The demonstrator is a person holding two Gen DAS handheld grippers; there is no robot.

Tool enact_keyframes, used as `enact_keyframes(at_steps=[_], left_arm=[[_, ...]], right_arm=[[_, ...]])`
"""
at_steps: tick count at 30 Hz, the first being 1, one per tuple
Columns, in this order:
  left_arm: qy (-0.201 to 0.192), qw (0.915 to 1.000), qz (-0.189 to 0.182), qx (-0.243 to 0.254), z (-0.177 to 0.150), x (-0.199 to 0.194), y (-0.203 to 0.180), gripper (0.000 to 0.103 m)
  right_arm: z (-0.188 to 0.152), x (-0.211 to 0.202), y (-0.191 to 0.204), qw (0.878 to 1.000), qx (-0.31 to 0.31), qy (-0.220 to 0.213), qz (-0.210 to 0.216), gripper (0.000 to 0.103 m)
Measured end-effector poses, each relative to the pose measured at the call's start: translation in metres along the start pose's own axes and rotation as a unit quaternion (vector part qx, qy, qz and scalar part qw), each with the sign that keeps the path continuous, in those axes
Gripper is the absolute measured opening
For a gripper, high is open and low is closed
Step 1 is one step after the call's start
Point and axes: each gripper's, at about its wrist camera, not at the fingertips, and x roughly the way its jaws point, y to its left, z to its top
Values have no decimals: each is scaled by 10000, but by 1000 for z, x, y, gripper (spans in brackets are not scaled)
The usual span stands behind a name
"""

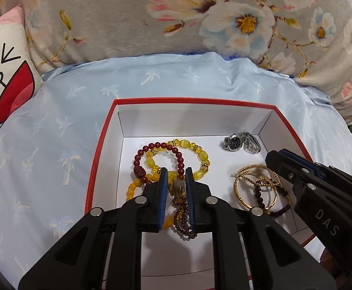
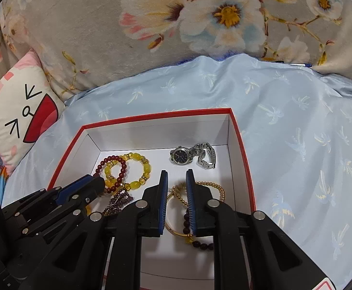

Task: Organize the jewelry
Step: 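Lower both tools into the box and open them to drop the charms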

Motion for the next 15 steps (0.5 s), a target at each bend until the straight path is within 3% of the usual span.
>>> enact_keyframes(at_steps=[4, 15], left_arm=[[-73, 10000, 41, -17, -1, -9, 2, 34], [-16, 10000, 66, -68, -24, -31, -1, 34]], right_arm=[[0, -12, -1, 9999, 32, -128, -58, 30], [-30, -40, 6, 9999, -30, -96, 21, 34]])
